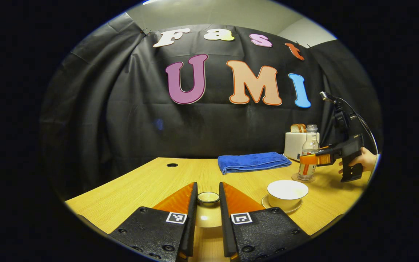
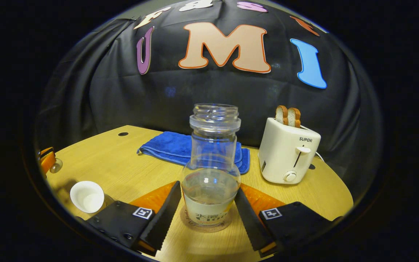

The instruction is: Open the teacup lid with one hand, grasp the water bottle and pour water into the teacup with the other hand; after pouring, place the water bottle on the coaster and then close the teacup lid.

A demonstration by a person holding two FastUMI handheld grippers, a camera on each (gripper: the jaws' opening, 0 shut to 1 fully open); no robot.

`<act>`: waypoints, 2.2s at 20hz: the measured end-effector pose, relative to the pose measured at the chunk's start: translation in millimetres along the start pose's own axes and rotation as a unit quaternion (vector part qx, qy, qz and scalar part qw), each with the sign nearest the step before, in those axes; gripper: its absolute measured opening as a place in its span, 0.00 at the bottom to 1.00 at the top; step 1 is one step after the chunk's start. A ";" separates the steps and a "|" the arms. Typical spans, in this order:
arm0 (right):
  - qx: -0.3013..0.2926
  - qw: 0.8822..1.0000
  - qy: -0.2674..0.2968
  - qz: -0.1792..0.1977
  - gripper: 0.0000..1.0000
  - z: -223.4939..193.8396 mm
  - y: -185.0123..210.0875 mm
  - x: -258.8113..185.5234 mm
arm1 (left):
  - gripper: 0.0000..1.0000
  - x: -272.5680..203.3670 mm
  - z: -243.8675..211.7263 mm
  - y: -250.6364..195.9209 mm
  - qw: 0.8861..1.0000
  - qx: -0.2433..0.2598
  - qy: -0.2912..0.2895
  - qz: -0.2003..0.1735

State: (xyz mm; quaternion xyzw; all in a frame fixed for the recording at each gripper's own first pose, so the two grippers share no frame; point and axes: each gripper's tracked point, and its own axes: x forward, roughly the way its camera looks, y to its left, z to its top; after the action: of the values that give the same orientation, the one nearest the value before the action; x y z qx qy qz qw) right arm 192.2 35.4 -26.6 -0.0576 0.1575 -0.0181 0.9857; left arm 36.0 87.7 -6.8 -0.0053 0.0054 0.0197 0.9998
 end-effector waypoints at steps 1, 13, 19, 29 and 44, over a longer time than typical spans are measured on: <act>0.000 1.000 -0.003 0.001 0.92 1.8 0.6 -1.5 | 0.30 -0.6 0.0 -0.2 1.000 0.000 0.000 -0.001; 0.002 1.000 -0.022 -0.003 0.92 8.9 -15.2 -24.8 | 0.30 -1.0 0.5 -0.2 1.000 0.000 0.000 -0.001; 0.005 0.999 -0.034 0.009 0.92 -4.4 -19.5 -49.5 | 0.31 -0.6 -0.1 0.0 1.000 0.001 0.000 0.001; 0.032 0.996 -0.080 0.022 0.92 -15.7 -16.3 -90.0 | 0.30 0.9 -0.5 -7.5 1.000 0.001 0.002 -0.003; 0.073 0.990 -0.118 0.017 0.92 -24.8 -37.8 -126.4 | 0.30 34.2 1.6 -111.7 0.998 0.001 0.004 -0.066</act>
State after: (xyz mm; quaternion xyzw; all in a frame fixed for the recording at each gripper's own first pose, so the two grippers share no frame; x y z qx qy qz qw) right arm 63.7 1.9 -6.4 0.0152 0.0388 -0.0057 0.9991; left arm 74.6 -22.6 -4.4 -0.0047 0.0091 -0.0466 0.9989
